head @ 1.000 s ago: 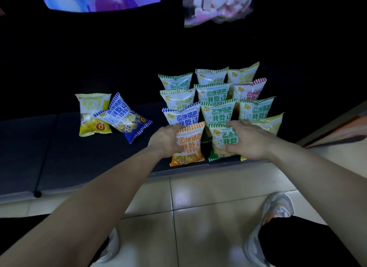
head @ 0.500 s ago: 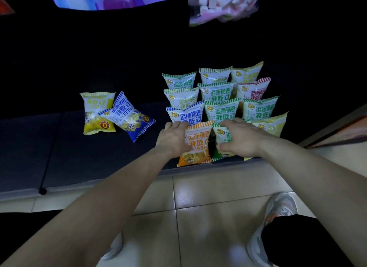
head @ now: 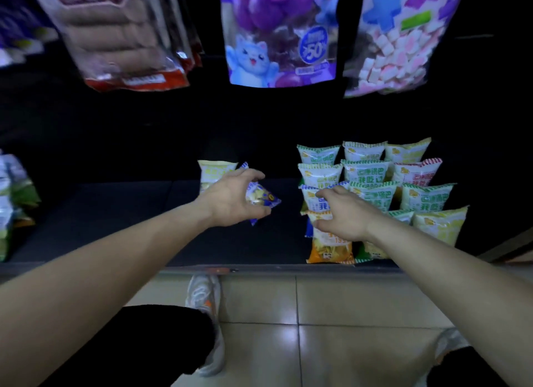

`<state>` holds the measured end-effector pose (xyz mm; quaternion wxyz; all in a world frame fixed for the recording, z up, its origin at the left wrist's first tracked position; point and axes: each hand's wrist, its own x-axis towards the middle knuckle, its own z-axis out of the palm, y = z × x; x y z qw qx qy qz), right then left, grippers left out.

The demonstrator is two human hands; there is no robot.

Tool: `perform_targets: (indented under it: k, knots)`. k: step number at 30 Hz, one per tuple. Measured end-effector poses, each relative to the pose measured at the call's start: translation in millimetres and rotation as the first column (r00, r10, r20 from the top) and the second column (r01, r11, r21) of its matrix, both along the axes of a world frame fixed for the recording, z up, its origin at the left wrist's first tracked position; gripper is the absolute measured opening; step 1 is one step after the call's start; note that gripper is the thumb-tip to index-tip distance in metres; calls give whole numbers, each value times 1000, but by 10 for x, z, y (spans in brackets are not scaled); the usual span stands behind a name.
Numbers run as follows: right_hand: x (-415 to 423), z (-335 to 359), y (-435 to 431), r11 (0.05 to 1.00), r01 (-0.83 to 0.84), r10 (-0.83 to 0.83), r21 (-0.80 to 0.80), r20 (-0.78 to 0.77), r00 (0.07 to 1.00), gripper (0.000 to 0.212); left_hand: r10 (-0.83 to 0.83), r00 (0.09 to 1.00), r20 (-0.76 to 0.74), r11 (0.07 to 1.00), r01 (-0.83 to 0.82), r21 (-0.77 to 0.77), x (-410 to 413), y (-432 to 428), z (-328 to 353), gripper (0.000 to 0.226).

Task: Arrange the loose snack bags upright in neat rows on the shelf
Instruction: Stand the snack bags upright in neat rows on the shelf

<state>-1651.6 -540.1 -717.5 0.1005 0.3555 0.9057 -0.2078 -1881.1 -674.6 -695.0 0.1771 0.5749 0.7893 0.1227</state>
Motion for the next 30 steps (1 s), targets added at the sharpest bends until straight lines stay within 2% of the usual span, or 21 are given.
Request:
perform_targets:
  k: [5,9,14,19,25,30]
  knots:
    - [-437,42,-210,994,-98,97,53,36,995,77,122,993,0,992,-122,-25,-535,-620,23,91]
    - [-900,-91,-242,995,-92,91,33,23,996,76,189,982,27,981,-188,-39,-846,-846,-117,78]
    - [-1492,-591,-105,996,21,-22,-89,-16,1000,67,243,964,113,969,-235,-76,-1191,-854,-455,74]
    - [-1978,-1185,192,975,138,-139,-173,8,990,62,265,954,143,962,-250,-115,-1452,-734,-727,74]
    - [-2446,-1644,479,968,187,-193,-166,-21,981,80,230,954,192,970,-211,-118,-1355,-475,-891,75]
    - [-2557,-1891,615,946,225,-232,-233,1,973,82,228,948,221,967,-193,-168,-1266,-414,-1019,73]
